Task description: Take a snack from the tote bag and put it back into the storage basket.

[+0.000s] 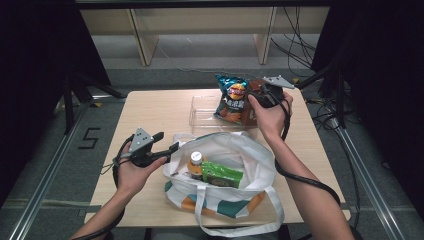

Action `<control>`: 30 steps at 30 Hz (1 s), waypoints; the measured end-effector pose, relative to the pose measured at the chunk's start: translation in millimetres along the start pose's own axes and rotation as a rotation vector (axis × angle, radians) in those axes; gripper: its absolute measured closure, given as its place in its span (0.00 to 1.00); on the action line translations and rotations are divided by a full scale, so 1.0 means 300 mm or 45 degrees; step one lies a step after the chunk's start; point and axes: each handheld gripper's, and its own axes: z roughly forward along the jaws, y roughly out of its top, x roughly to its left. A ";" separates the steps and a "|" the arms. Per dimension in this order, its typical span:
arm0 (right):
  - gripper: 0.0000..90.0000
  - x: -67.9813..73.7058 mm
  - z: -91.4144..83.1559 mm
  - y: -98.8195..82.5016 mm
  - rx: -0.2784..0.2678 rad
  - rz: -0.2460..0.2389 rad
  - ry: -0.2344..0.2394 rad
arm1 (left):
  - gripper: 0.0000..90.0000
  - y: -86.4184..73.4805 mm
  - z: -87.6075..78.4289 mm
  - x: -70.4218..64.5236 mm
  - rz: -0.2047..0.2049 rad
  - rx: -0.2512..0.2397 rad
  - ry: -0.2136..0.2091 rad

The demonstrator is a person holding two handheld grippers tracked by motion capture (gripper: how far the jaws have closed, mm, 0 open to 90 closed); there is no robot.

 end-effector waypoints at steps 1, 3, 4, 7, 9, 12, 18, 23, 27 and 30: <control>0.43 -0.001 0.005 -0.004 0.004 -0.011 -0.003 | 0.36 0.000 0.000 0.000 0.000 -0.001 0.000; 0.43 -0.001 0.011 -0.013 0.017 -0.016 -0.001 | 0.36 0.001 -0.001 0.000 0.000 -0.002 -0.001; 0.43 -0.003 0.015 -0.017 0.014 -0.016 0.007 | 0.36 0.000 -0.001 0.001 0.000 -0.002 0.000; 0.43 -0.003 0.019 -0.027 0.017 -0.009 -0.002 | 0.36 0.000 0.000 0.002 0.002 -0.001 0.000; 0.43 -0.001 0.020 -0.033 0.022 -0.005 -0.006 | 0.36 0.000 0.000 0.000 0.002 0.002 -0.001; 0.43 -0.002 0.025 -0.038 0.025 -0.007 0.001 | 0.36 -0.004 -0.005 -0.012 -0.060 0.022 0.010; 0.43 -0.004 0.032 -0.052 0.032 -0.030 -0.012 | 0.36 -0.005 -0.004 -0.011 -0.056 0.026 0.010; 0.43 -0.003 0.035 -0.063 0.060 -0.020 -0.005 | 0.36 -0.004 -0.005 -0.012 -0.059 0.024 0.011; 0.43 -0.003 0.037 -0.074 0.072 -0.001 -0.008 | 0.36 -0.004 -0.005 -0.013 -0.058 0.023 0.011; 0.43 -0.002 0.041 -0.086 0.099 0.000 -0.010 | 0.36 -0.004 -0.005 -0.012 -0.055 0.025 0.011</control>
